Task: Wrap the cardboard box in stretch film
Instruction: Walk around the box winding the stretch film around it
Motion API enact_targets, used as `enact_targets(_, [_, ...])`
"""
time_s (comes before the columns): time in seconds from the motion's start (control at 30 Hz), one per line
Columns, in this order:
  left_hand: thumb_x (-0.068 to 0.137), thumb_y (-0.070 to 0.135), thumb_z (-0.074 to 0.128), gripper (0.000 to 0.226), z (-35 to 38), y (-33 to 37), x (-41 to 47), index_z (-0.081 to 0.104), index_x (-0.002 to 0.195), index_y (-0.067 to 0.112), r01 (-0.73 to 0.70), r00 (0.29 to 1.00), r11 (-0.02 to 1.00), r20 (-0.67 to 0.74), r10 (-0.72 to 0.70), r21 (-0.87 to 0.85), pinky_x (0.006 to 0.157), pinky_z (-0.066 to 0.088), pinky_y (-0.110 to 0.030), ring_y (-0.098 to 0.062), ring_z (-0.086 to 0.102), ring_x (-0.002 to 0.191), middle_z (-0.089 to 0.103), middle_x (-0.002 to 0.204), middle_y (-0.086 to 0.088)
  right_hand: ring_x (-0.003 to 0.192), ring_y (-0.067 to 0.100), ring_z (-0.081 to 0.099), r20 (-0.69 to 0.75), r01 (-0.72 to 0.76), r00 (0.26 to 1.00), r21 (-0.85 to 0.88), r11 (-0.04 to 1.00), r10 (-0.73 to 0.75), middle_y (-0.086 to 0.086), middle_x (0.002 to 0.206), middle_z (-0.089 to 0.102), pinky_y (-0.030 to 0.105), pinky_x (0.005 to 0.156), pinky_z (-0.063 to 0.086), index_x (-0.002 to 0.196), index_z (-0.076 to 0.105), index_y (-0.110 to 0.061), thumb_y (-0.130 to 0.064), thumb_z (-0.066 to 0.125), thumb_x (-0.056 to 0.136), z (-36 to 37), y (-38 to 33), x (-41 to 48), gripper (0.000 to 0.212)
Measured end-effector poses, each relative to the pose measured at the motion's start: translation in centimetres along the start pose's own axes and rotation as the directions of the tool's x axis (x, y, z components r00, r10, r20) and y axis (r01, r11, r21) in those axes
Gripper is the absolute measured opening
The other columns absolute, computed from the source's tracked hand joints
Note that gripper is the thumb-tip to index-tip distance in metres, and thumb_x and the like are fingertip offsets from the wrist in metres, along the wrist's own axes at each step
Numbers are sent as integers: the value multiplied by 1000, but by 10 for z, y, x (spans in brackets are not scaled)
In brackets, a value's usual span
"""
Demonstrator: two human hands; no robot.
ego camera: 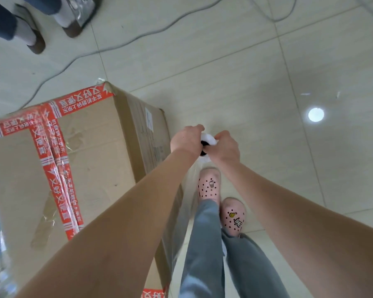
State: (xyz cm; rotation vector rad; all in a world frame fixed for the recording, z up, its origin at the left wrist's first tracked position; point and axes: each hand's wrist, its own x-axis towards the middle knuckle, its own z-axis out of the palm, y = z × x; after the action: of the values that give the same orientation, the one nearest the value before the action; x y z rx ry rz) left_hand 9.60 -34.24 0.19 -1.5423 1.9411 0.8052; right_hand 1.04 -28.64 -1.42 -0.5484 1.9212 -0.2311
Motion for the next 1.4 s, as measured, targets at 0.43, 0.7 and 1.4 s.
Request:
enact_targets(0.43, [84, 20, 57, 16, -28, -42, 30, 56, 90, 5, 243, 964, 898, -8, -264, -366, 50, 38, -26, -31, 62, 82, 62, 91, -14, 82, 24, 53, -51, 235, 968, -176, 956, -247, 0, 120, 47, 29, 67, 35, 117, 53, -21, -8, 50, 84, 11, -61, 17, 35])
enact_targets(0.7, [88, 11, 53, 28, -40, -52, 42, 52, 116, 11, 62, 991, 987, -107, -78, -152, 61, 41, -32, -27, 57, 86, 58, 105, -9, 80, 23, 52, -48, 121, 991, -109, 987, -127, 3, 111, 52, 32, 66, 37, 109, 51, -16, -18, 59, 83, 24, -78, 23, 27])
enact_targets(1.4, [88, 10, 54, 40, -71, -66, 71, 47, 127, 15, 72, 982, 972, -156, -109, -225, 66, 41, -33, -27, 57, 98, 50, 121, -8, 82, 23, 59, -5, 124, 992, -19, 992, -124, 2, 97, 61, 27, 66, 39, 111, 52, -19, -25, 64, 82, 26, -116, 54, 32])
